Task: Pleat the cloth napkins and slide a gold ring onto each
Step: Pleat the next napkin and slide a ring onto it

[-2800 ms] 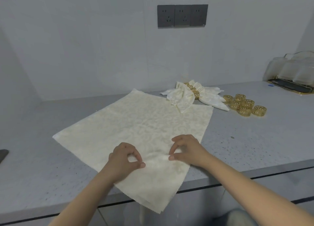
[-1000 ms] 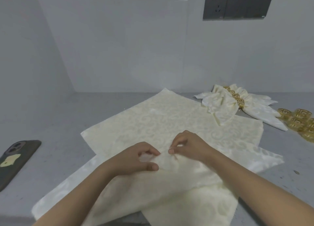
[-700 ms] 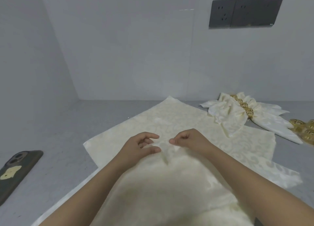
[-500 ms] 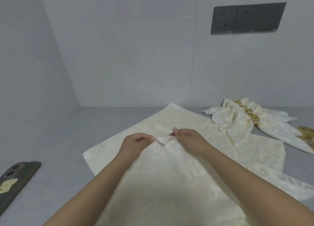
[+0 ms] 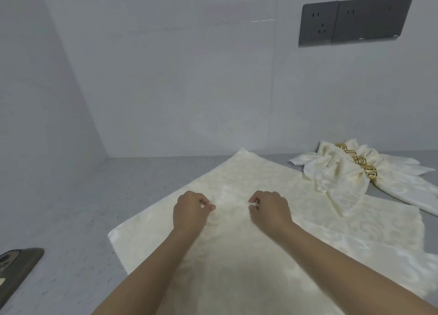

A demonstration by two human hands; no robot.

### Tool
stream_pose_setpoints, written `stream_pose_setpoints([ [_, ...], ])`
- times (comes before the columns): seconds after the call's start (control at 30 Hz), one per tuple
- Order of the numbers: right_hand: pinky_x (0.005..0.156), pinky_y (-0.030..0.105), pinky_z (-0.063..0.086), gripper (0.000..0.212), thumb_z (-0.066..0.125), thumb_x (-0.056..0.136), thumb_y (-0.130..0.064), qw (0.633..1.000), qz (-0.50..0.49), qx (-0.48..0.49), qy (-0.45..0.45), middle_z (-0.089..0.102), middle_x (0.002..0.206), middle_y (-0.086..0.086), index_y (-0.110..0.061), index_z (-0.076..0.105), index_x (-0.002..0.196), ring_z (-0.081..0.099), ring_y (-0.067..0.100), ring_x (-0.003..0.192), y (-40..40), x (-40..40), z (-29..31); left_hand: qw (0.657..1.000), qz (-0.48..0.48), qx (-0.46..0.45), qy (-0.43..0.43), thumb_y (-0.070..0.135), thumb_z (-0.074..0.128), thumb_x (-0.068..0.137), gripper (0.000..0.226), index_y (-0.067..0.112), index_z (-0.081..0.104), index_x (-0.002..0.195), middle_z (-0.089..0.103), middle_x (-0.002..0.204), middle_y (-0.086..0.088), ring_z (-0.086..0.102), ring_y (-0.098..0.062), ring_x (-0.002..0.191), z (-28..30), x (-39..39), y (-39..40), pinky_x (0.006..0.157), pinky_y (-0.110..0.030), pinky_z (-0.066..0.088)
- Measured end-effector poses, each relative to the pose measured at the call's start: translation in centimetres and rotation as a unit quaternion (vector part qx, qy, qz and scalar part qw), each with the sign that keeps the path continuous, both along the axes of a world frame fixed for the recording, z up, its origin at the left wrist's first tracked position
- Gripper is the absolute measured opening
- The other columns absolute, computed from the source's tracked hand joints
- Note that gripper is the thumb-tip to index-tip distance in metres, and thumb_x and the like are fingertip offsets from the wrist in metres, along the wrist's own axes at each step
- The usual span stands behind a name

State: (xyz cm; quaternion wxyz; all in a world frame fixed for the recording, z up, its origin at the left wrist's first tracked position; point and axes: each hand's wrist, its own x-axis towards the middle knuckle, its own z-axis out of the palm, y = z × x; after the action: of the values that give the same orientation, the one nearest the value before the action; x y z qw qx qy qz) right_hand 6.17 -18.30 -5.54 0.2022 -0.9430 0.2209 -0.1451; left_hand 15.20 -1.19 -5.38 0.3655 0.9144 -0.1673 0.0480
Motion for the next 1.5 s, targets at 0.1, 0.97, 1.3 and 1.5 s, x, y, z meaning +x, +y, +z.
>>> stream_pose_setpoints([
  [0.1, 0.090, 0.030, 0.028, 0.022, 0.045, 0.091, -0.023, 0.999, -0.020, -0.044, -0.011, 0.065, 0.100, -0.010, -0.028, 0.061, 0.105, 0.046, 0.018, 0.105, -0.3, 0.1, -0.4, 1.000, -0.016, -0.011, 0.018, 0.025, 0.073, 0.081, 0.013, 0.019, 0.065, 0.073, 0.058, 0.075, 0.013, 0.056, -0.012, 0.081, 0.1, 0.4, -0.6, 0.066, -0.025, 0.038],
  [0.97, 0.085, 0.030, 0.037, 0.027, 0.059, 0.089, -0.036, 0.992, -0.007, 0.123, 0.010, 0.050, 0.069, -0.015, -0.028, 0.052, 0.064, 0.053, 0.021, 0.102, -4.3, 4.9, 0.5, 0.981, -0.036, -0.141, 0.131, 0.031, 0.082, 0.069, 0.019, 0.023, 0.066, 0.063, 0.069, 0.087, 0.011, 0.064, -0.015, 0.092, -0.5, 4.4, -4.8, 0.090, -0.032, 0.047],
  [1.3, 0.093, 0.028, 0.037, 0.018, 0.065, 0.084, -0.024, 0.982, 0.028, 0.166, -0.089, 0.053, 0.063, -0.012, -0.041, 0.064, 0.076, 0.050, 0.014, 0.094, -4.6, 4.9, -1.0, 0.978, -0.055, -0.172, 0.107, 0.031, 0.079, 0.074, 0.009, 0.029, 0.072, 0.078, 0.068, 0.076, 0.013, 0.064, -0.010, 0.084, -1.3, 4.0, -4.6, 0.085, -0.024, 0.047],
  [1.5, 0.061, 0.006, 0.038, 0.017, 0.068, 0.083, -0.015, 0.963, 0.113, 0.225, -0.096, 0.059, 0.084, -0.006, -0.030, 0.071, 0.076, 0.047, -0.002, 0.060, -5.8, 3.5, 0.0, 0.959, -0.169, -0.183, 0.139, 0.020, 0.077, 0.078, 0.007, 0.025, 0.077, 0.083, 0.069, 0.095, 0.002, 0.064, -0.016, 0.087, -0.4, 4.0, -3.0, 0.079, -0.023, 0.049],
])
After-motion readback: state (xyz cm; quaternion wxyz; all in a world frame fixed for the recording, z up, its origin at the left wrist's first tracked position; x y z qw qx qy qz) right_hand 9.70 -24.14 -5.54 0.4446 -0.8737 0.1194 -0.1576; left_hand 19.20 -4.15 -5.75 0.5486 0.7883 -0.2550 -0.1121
